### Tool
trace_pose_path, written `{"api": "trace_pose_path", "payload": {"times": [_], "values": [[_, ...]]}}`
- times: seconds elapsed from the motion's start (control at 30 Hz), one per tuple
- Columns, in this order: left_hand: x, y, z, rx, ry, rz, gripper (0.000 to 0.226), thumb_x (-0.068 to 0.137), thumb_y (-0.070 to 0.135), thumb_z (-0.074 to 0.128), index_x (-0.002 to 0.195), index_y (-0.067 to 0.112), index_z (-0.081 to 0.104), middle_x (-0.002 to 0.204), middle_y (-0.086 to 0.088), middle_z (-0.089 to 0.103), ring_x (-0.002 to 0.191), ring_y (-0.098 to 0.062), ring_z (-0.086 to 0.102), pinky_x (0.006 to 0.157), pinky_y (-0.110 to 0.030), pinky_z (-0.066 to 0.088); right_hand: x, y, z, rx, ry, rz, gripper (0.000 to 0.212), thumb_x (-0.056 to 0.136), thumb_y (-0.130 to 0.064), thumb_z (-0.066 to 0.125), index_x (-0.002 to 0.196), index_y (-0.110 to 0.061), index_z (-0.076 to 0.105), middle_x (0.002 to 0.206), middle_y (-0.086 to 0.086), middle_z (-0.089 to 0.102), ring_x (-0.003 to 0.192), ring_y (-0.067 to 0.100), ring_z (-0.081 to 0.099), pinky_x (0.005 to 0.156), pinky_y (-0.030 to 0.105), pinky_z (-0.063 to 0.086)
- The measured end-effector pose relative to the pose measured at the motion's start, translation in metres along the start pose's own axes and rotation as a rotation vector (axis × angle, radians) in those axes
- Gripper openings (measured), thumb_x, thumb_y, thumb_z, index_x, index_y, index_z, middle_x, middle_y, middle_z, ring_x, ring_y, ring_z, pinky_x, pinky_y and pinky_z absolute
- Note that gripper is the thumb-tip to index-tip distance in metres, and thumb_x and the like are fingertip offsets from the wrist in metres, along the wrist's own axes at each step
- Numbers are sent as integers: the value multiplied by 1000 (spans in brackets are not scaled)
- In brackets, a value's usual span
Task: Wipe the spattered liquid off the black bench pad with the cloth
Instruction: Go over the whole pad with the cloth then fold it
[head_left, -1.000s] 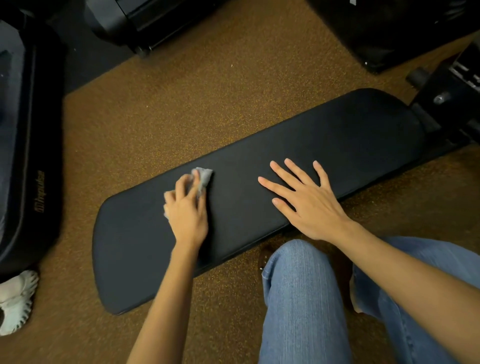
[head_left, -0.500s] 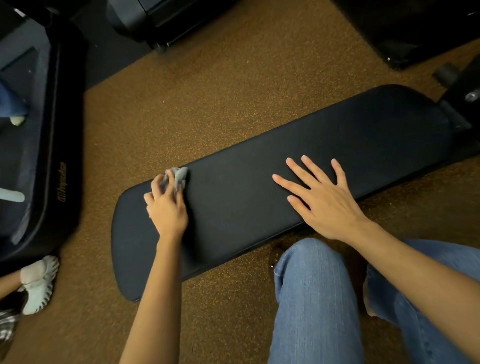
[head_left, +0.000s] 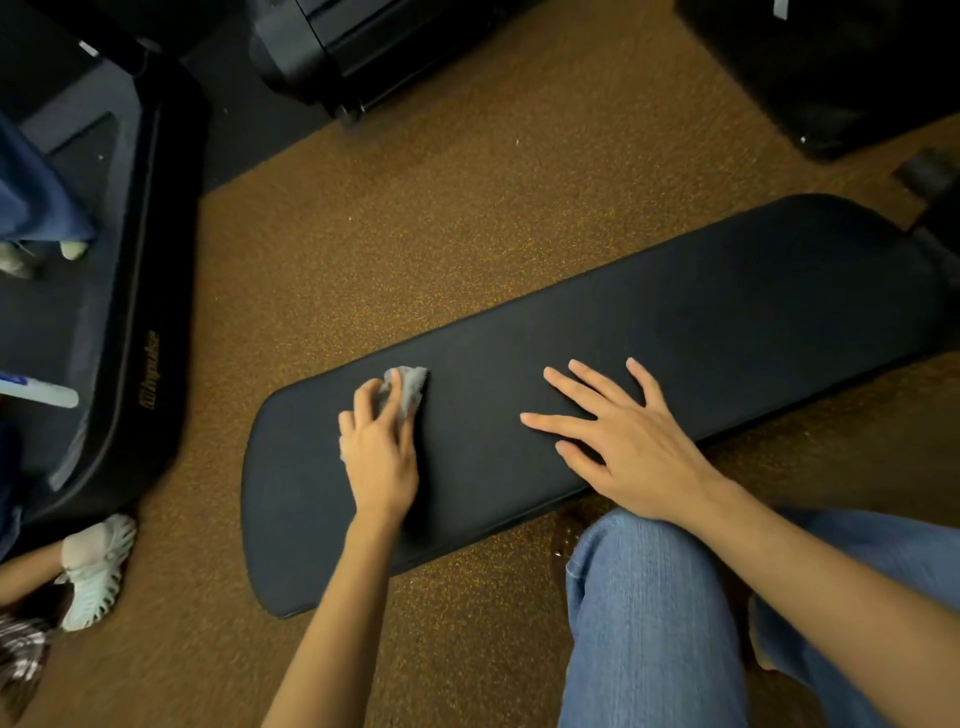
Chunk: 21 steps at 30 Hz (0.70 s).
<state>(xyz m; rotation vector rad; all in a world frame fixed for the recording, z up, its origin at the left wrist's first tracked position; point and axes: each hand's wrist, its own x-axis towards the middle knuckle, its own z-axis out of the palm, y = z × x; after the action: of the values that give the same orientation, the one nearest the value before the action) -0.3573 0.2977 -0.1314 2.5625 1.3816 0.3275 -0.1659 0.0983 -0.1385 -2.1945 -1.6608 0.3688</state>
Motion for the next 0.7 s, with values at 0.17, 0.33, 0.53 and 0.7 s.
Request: {"api": "trace_pose_path", "payload": {"times": [0.17,0.33,0.53,0.7], "values": [[-86,25,14,-97,-94,250,45,104,23,47,148,34,45,137,8,43,102,-12,41,87,-31,46,4,-2,-1,-5,2,14,42,95,-44,39,136,-53,36,158,-10,20,147,11,12,114,58,7],[-74,-35,-10,3,-35,191,46,100,26,44,145,33,50,135,-1,48,100,-21,45,89,-39,44,3,-1,2,-5,9,13,43,96,-44,38,138,-54,34,159,-11,19,147,11,11,115,57,7],[-34,-69,-17,-22,78,-135,40,103,19,52,141,30,54,140,-8,47,112,-34,46,98,-46,35,3,0,2,-1,7,15,43,96,-44,38,137,-54,34,159,-11,19,147,11,12,115,57,7],[-105,-26,2,-82,6,91,46,101,34,43,144,47,44,131,10,44,101,-11,41,88,-27,29,4,-1,2,6,13,15,42,95,-44,40,136,-54,37,158,-11,22,147,12,14,115,56,6]]}}
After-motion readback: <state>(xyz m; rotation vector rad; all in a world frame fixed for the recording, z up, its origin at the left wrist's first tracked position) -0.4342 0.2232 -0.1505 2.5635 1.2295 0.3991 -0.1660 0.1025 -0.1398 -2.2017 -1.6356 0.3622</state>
